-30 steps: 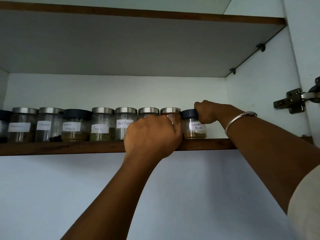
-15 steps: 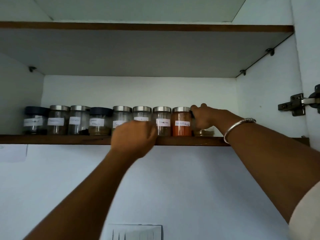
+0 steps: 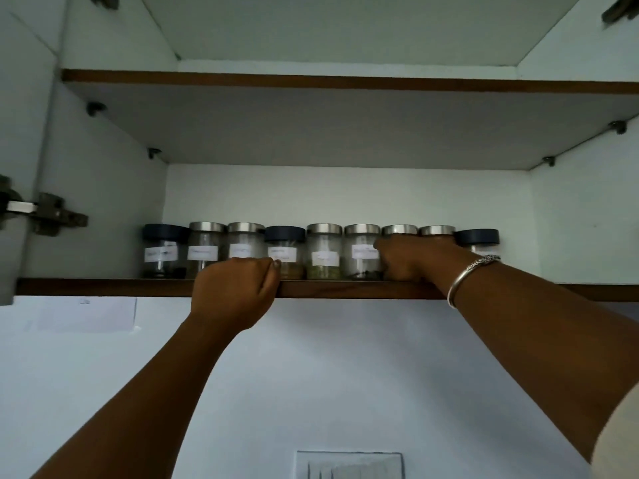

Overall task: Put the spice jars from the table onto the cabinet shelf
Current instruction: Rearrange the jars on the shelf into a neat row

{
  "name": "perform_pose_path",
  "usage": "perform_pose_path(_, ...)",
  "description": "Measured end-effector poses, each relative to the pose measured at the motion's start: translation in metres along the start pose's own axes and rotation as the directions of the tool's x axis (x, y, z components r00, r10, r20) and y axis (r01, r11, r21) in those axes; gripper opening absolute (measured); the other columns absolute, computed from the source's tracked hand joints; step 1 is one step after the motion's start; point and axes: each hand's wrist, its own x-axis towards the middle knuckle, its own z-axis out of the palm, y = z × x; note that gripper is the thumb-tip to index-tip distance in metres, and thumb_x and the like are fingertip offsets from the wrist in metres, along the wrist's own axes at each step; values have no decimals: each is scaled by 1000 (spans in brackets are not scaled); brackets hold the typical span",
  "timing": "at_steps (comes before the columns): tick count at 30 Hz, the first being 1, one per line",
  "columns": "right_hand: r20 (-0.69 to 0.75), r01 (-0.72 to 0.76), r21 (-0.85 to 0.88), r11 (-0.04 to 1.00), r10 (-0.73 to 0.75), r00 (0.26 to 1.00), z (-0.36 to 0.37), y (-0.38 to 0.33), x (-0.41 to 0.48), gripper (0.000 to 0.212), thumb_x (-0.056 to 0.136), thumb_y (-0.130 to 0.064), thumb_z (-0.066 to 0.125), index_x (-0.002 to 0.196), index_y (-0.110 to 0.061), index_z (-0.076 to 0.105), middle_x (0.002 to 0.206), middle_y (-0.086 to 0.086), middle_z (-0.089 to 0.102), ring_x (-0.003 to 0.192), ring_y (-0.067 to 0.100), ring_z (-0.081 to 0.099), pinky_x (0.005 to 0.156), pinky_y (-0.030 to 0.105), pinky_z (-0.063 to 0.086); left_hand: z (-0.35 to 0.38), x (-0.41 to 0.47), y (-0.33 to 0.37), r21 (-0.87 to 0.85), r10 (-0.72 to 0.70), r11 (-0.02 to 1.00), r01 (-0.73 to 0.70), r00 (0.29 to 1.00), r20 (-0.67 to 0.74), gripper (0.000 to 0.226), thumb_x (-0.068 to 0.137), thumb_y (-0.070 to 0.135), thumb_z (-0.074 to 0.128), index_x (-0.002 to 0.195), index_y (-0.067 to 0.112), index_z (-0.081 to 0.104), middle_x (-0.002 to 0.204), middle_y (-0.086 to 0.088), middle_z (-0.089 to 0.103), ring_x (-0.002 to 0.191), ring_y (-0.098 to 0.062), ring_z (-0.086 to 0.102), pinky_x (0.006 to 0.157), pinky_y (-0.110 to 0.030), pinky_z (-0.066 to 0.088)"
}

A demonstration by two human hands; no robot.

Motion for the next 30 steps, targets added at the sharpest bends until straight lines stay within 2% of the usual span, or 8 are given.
perform_pose_path(2, 2, -9, -19, 1000, 9, 1000, -3, -26, 11, 42, 90, -26, 52, 129, -15, 41, 131, 12, 50, 113, 28, 53, 85, 31, 43, -3, -5, -27, -12, -2, 1000, 2, 1000, -6, 51, 87, 42, 15, 69, 20, 57, 55, 2, 52, 52, -20, 54, 49, -24, 36)
perform_pose_path(6, 9, -9, -49, 999, 9, 1000, -6, -73, 35, 46, 91, -24, 49, 135, -19, 36, 136, 11, 48, 118, 30, 50, 97, 43, 44, -6, -11, -73, -28, 27, 999, -29, 996, -80, 60, 88, 44, 13, 62, 17, 59, 51, -2, 55, 44, -19, 46, 46, -21, 29)
perform_pose_path(10, 24, 10, -25, 1000, -9, 1000, -12, -111, 51, 45, 90, -25, 51, 133, -20, 40, 130, 11, 52, 106, 25, 55, 78, 32, 46, -7, -13, -101, -8, 67, 998, -69, 991, -115, 61, 88, 43, 13, 58, 17, 59, 46, 1, 50, 41, -15, 36, 45, -15, 12)
perform_pose_path(12, -2, 32, -21, 999, -32, 999, -14, -128, 64, 41, 88, -32, 53, 127, -21, 45, 123, 9, 57, 98, 21, 56, 74, 32, 46, -8, -14, -111, 2, 64, 998, -64, 989, -130, 61, 88, 44, 14, 58, 18, 61, 45, 0, 53, 41, -15, 35, 46, -13, 13)
perform_pose_path(15, 44, 16, -63, 998, -14, 999, -15, -155, 87, 64, 84, -38, 59, 136, -13, 33, 128, 17, 50, 112, 32, 53, 89, 46, 48, -6, -18, -133, 6, 33, 999, -32, 989, -146, 64, 87, 46, 11, 60, 18, 63, 47, -1, 54, 42, -16, 36, 47, -16, 18)
perform_pose_path(18, 0, 3, -32, 999, -3, 1000, -20, -174, 104, 79, 73, -44, 67, 137, -17, 30, 128, 16, 45, 113, 36, 51, 88, 49, 48, -12, -21, -156, 15, -3, 1000, 5, 990, -143, 61, 87, 44, 15, 59, 18, 62, 44, 4, 42, 41, -15, 34, 47, -15, 17)
perform_pose_path(25, -97, -238, -63, 969, 231, 968, -26, -125, 114, 63, 77, -5, 61, 134, -9, 34, 129, 20, 37, 105, 40, 55, 83, 46, 51, -14, -20, -168, 30, -6, 1000, 11, 986, -165, 45, 84, 33, 33, 46, 19, 54, 42, 8, 26, 36, -12, 24, 50, -10, 5)
perform_pose_path(30, -31, -233, -76, 969, 232, 972, -6, -88, 112, 59, 82, -7, 49, 138, -10, 30, 132, 18, 41, 113, 39, 51, 91, 51, 47, -15, -19, -164, 47, 6, 999, 3, 978, -208, 46, 82, 31, 33, 42, 19, 50, 40, 9, 23, 34, -11, 19, 53, -8, 3)
